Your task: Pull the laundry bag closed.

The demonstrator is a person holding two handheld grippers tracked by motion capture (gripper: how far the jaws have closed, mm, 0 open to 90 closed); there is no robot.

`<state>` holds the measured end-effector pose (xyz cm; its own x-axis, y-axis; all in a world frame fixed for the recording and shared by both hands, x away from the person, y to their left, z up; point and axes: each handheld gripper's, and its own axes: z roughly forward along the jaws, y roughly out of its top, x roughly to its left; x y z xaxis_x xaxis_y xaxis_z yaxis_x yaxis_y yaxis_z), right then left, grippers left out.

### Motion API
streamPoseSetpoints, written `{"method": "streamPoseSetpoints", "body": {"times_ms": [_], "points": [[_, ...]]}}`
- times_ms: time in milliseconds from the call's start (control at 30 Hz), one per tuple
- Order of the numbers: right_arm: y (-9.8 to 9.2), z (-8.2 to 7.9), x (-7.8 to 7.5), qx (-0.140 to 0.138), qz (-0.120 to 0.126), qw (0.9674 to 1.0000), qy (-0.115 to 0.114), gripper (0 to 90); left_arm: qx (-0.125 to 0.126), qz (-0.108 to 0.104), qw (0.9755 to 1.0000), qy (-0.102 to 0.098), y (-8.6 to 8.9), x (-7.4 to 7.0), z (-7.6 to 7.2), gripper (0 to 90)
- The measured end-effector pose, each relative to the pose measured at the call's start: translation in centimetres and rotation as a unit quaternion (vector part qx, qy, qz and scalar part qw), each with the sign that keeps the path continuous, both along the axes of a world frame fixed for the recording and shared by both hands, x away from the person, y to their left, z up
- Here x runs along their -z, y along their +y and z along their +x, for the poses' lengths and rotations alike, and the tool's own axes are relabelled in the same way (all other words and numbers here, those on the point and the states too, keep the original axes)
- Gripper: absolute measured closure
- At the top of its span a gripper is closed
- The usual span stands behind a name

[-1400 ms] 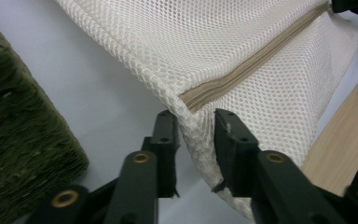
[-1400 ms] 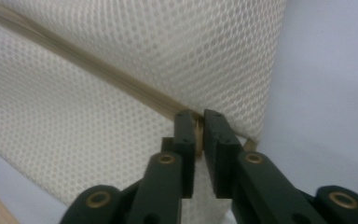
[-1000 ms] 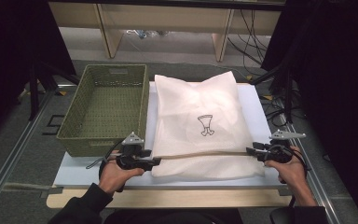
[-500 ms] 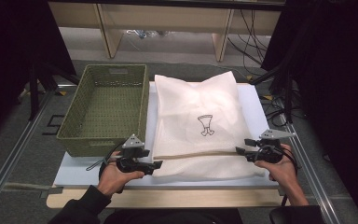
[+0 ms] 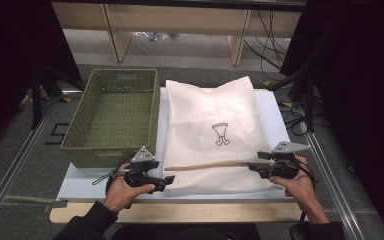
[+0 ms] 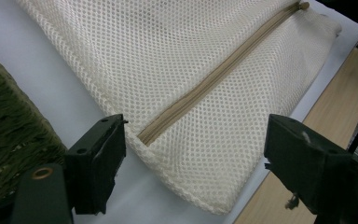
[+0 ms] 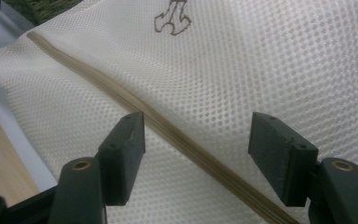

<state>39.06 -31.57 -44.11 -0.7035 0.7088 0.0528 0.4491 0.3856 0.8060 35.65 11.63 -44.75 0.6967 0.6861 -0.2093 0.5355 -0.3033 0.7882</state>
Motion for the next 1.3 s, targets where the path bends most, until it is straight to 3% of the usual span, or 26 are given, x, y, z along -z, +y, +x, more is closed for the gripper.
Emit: {"method": "streamPoseSetpoints", "body": {"times_ms": [400,633,733,800,933,1100,1233,1300], "points": [[1.3,-1.4,0.7,-0.022,-0.014,0.9996,0.009,34.8,-0.001,0.021,0.9997,-0.012,0.1,0.3,-0.9,18.8],[2.1,-2.8,1.1,-0.048,-0.025,0.9985,0.008,33.7,-0.004,0.035,0.9993,-0.011,0.4,0.7,-1.8,16.2],[2.2,-3.1,1.2,-0.061,-0.028,0.9977,0.005,33.2,-0.002,0.032,0.9994,-0.013,0.3,0.8,-2.1,16.2],[2.2,-3.4,1.3,-0.059,-0.030,0.9977,0.006,32.8,0.002,0.040,0.9991,-0.015,0.4,0.7,-2.6,16.2],[2.1,-4.0,1.4,-0.058,-0.034,0.9977,0.008,32.5,-0.002,0.021,0.9996,-0.019,0.3,0.6,-3.1,16.6],[1.5,-4.9,1.5,-0.050,-0.033,0.9982,0.005,32.2,0.010,0.047,0.9986,-0.024,0.3,0.9,-3.3,18.9],[0.8,-5.1,1.6,-0.047,-0.037,0.9982,-0.001,32.2,0.008,0.048,0.9985,-0.024,0.2,1.0,-3.2,18.9],[0.7,-5.2,1.7,-0.037,-0.032,0.9987,0.010,32.2,0.010,0.047,0.9986,-0.025,0.2,1.0,-3.2,18.9]]}}
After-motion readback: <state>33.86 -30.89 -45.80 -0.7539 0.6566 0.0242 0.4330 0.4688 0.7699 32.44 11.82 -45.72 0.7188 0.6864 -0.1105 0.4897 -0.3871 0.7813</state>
